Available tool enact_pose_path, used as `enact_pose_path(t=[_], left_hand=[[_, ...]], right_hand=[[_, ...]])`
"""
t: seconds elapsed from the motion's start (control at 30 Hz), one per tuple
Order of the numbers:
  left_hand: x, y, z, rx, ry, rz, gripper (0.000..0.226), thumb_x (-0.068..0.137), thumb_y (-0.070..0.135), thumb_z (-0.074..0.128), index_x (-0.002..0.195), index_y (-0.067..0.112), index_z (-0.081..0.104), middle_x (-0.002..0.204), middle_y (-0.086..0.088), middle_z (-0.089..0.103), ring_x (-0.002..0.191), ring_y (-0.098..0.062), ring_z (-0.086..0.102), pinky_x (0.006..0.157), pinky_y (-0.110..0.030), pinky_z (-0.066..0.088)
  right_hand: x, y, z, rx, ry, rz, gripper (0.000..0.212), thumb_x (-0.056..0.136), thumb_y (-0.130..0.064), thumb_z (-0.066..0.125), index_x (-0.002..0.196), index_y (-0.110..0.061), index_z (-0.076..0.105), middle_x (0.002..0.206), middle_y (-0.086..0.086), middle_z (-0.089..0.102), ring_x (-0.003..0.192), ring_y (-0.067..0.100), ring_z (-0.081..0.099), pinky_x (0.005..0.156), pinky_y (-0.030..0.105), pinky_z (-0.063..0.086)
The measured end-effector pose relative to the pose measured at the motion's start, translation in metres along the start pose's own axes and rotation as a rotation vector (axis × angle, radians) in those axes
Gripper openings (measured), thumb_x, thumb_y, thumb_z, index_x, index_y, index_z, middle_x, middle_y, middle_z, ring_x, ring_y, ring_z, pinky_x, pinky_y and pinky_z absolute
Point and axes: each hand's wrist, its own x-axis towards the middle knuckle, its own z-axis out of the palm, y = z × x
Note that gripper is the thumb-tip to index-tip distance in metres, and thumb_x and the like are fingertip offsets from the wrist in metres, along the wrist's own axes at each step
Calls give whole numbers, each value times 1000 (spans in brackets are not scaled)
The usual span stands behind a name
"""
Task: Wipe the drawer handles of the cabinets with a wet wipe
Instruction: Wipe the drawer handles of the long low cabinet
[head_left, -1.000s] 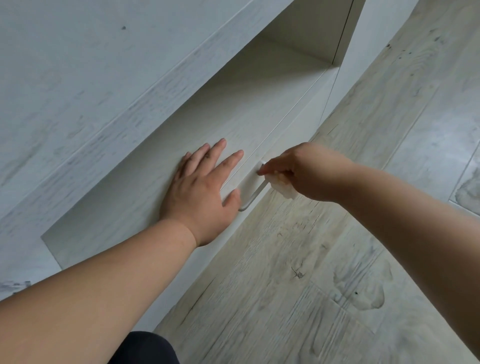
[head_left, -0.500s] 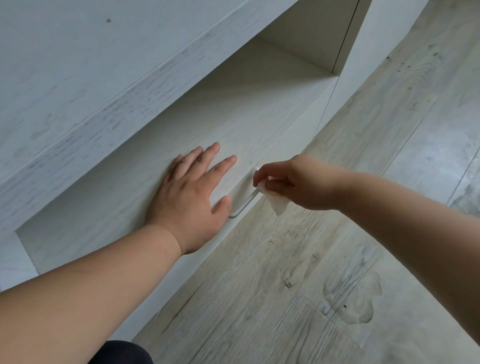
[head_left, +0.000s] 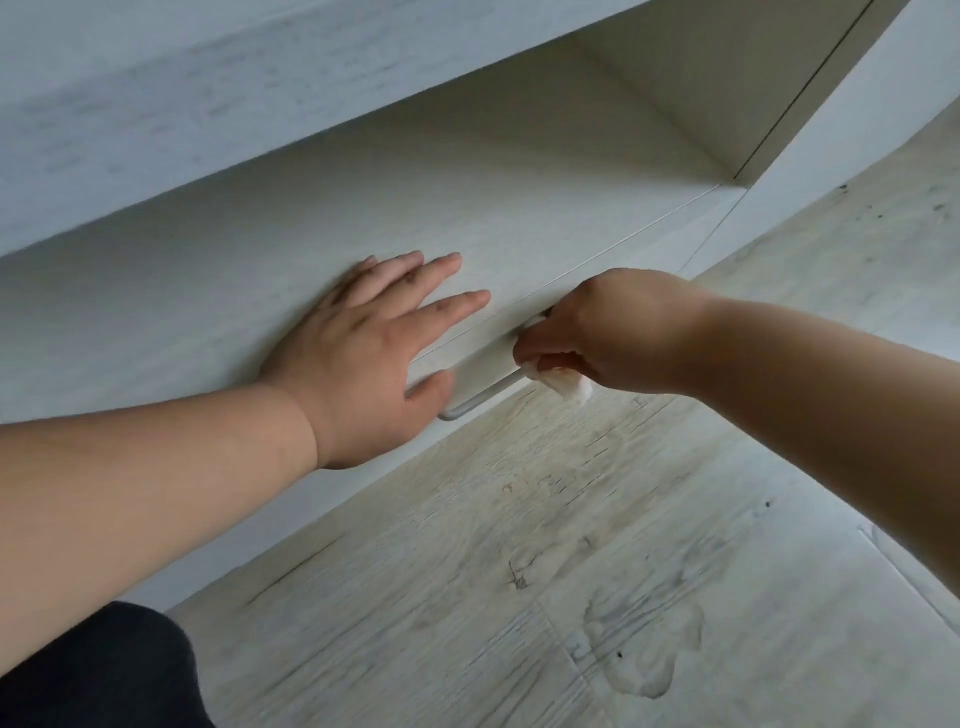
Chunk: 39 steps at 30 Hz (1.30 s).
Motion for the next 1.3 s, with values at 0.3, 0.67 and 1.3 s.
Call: enact_pose_path(t=[0.3, 0.67, 1.3], left_hand=[[0, -2, 2, -3, -2, -2, 71, 91, 57, 32, 161, 46, 22, 173, 17, 9, 159, -12, 4, 131, -41, 7], [0, -2, 3, -3, 24, 14, 70, 92, 54, 37, 160, 44, 27, 172, 13, 16, 159, -16, 11, 129, -47, 17], [0, -3, 2, -35, 33, 1, 69, 92, 54, 40, 160, 43, 30, 172, 15, 17, 159, -16, 11, 130, -41, 15]], right_hand=[[1, -3, 3, 212, -2, 44, 23, 101, -37, 52, 114, -40, 71, 92, -9, 69, 81, 17, 60, 75, 36, 54], [3, 1, 4, 210, 18, 28, 18, 100, -29, 58, 102, -37, 74, 82, -11, 65, 72, 10, 55, 65, 29, 47], [-5, -6, 29, 341, 320, 88, 14, 85, -22, 77, 99, -24, 77, 74, -5, 69, 66, 16, 54, 62, 28, 44]])
